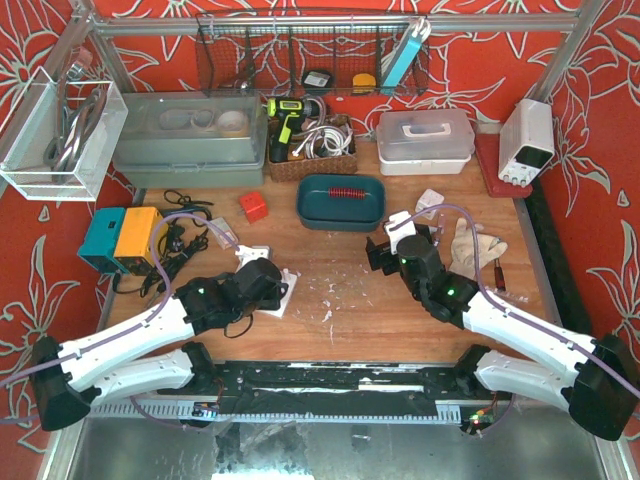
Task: Install the large spring
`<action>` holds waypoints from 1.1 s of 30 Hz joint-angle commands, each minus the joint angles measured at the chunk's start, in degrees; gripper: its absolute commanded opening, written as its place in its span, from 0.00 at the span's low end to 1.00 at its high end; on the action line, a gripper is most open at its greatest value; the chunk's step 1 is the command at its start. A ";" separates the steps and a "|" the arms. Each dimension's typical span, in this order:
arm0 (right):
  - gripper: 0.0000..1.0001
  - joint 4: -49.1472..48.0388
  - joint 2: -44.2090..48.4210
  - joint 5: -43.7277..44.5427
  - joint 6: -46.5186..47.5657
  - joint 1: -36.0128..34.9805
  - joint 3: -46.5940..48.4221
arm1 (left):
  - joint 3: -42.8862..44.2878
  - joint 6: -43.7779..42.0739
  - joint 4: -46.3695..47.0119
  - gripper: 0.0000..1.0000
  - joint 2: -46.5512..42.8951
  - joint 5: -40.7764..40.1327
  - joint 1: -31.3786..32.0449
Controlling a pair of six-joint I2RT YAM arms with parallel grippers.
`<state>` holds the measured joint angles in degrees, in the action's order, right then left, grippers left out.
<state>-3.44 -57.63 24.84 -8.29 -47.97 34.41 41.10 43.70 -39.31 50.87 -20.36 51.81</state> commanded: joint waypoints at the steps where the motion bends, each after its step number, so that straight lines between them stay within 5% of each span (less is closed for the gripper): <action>1: 0.99 -0.96 0.57 -0.33 -0.43 0.35 -0.84 | -1.03 0.24 1.81 0.00 1.08 -1.25 0.31; 19: 0.99 -1.55 0.98 -0.51 -0.30 0.67 -1.32 | -1.51 0.59 0.74 0.01 2.52 -3.58 0.31; 33: 0.99 -2.11 1.66 -0.65 -0.37 1.16 -1.98 | -1.34 0.59 0.25 0.13 4.80 -4.26 0.31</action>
<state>-4.69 -56.86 24.36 -8.27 -47.24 33.30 39.94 43.72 -38.61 55.51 -22.28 51.81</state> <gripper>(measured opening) 0.989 0.294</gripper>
